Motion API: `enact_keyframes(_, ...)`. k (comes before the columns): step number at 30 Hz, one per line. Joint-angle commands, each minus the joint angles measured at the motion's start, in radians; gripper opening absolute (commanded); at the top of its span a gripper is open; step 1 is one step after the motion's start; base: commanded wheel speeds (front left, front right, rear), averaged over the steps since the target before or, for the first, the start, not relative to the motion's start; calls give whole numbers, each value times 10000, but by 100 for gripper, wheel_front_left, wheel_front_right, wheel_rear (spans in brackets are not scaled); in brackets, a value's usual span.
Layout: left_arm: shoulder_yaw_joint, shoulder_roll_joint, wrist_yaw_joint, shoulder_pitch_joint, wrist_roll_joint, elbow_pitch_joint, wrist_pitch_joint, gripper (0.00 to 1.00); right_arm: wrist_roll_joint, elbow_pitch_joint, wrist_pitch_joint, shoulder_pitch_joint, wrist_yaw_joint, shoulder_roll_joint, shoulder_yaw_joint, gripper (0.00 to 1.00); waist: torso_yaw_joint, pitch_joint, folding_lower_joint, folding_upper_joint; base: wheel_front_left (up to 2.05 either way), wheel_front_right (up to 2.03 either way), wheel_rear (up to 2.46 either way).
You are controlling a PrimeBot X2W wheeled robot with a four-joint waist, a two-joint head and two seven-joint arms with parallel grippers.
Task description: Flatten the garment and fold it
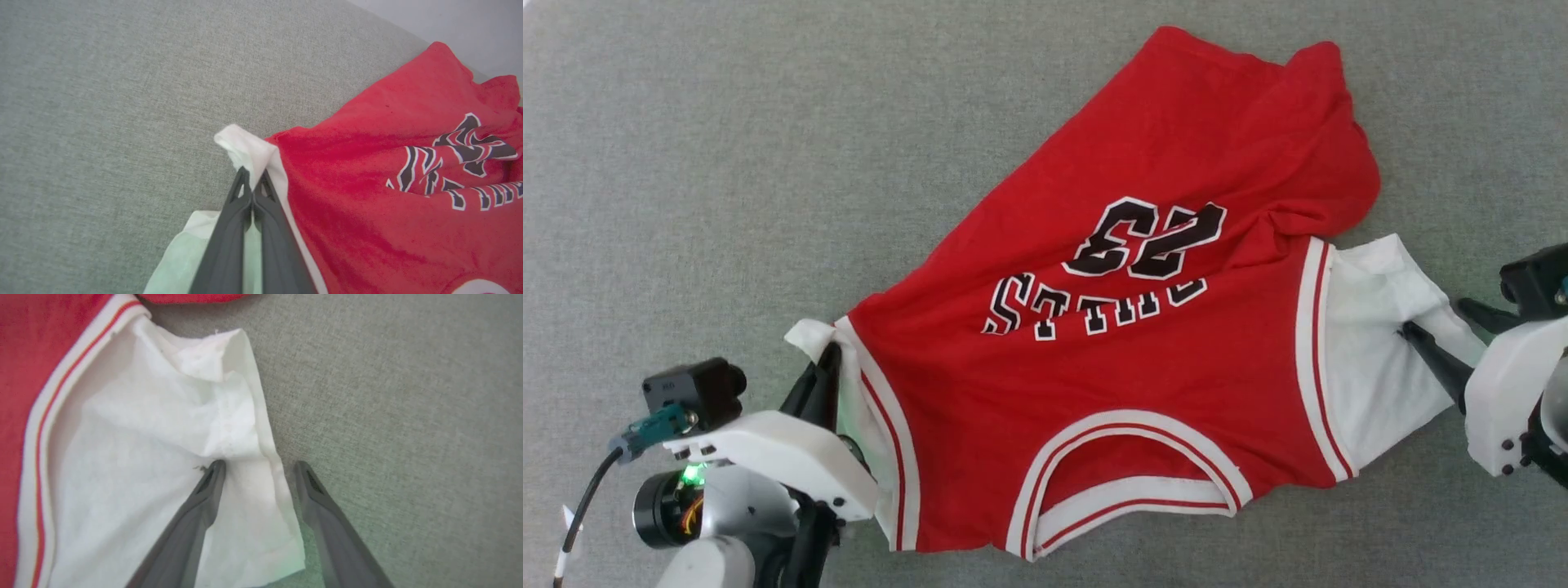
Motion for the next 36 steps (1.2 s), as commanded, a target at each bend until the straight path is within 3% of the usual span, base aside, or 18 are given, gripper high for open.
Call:
enact_keyframes(1, -11, -42, -56, -167, 8, 10, -2, 0, 144, 248, 198, 117, -2, 120, 237, 49, -3, 5, 0, 0, 0, 0, 0)
enact_keyframes(3, -14, -53, -64, -197, -29, 25, 15, 0, 571, 233, 516, 158, -2, 54, 422, 0, -20, -2, 0, 0, 0, 0, 0)
enact_keyframes(7, 6, -52, -91, -251, -115, 27, 49, 0, 1036, 151, 799, 224, -2, -58, 446, 0, -72, -69, 0, 0, 0, 0, 0)
enact_keyframes(12, 75, -141, -164, -204, -316, 38, -50, 0, 1001, 114, 19, 188, -2, 123, 160, 0, -162, -339, 0, 0, 0, 0, 0)
enact_keyframes(18, 351, -614, -414, 2, -904, -108, -674, 0, 1452, -170, -1765, 243, -2, 1237, -667, 0, -336, -1030, 0, 0, 0, 0, 0)
enact_keyframes(24, 491, -1233, -1144, -278, -1855, -477, -1223, 0, 2067, -1040, -2930, -5, -2, 2204, -1320, 0, -577, -1842, 0, 0, 0, 0, 0)
enact_keyframes(30, 621, -1692, -1427, -1517, -2397, -578, -1383, 0, 2277, -1679, -3327, -1039, -2, 3076, -1586, 0, -837, -2706, 0, 0, 0, 0, 0)
enact_keyframes(36, 612, -1837, -1258, -3382, -2574, -220, -909, 0, 2049, -1614, -3120, -2633, -2, 3688, -1731, 0, -1041, -3385, 0, 0, 0, 0, 0)
